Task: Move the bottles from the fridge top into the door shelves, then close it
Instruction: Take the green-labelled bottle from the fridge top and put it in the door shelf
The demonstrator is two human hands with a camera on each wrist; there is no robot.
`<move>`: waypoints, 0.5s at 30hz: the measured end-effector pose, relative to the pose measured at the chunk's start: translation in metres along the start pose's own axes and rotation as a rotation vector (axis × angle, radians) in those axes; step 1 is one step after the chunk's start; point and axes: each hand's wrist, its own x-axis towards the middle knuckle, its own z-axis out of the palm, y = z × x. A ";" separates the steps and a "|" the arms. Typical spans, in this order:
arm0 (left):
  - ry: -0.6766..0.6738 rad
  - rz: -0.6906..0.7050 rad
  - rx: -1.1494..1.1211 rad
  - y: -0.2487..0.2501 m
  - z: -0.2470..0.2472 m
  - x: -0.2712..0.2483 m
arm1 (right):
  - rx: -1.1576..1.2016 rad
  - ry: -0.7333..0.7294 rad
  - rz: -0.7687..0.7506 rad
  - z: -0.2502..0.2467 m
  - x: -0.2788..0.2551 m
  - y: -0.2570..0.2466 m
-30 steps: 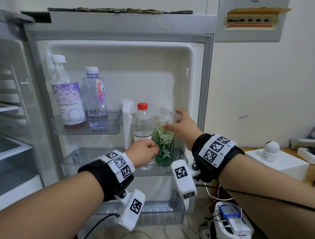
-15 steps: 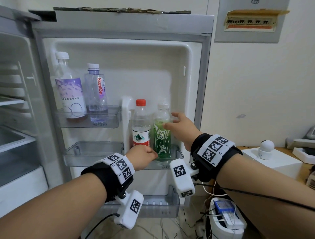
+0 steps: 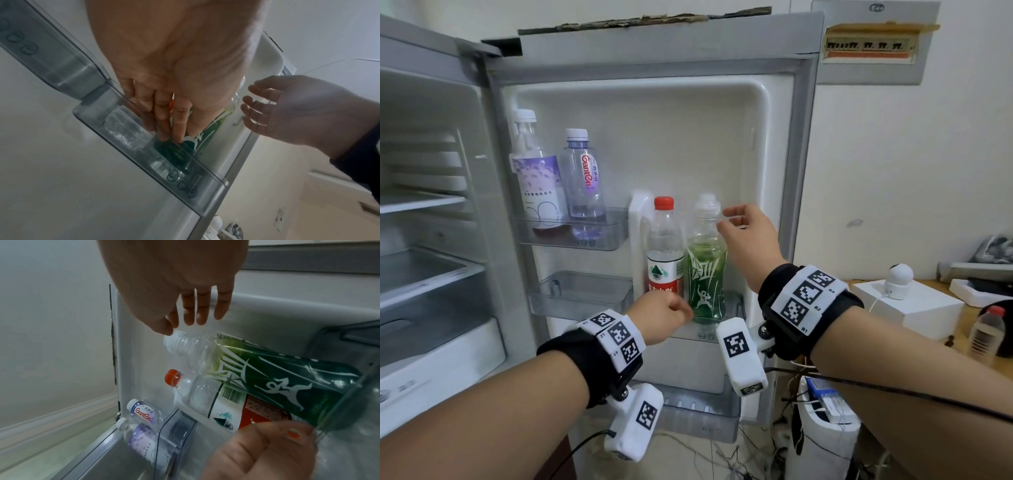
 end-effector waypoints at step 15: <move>0.018 -0.014 -0.158 -0.019 -0.027 -0.149 | -0.233 0.187 -0.236 0.000 -0.148 -0.072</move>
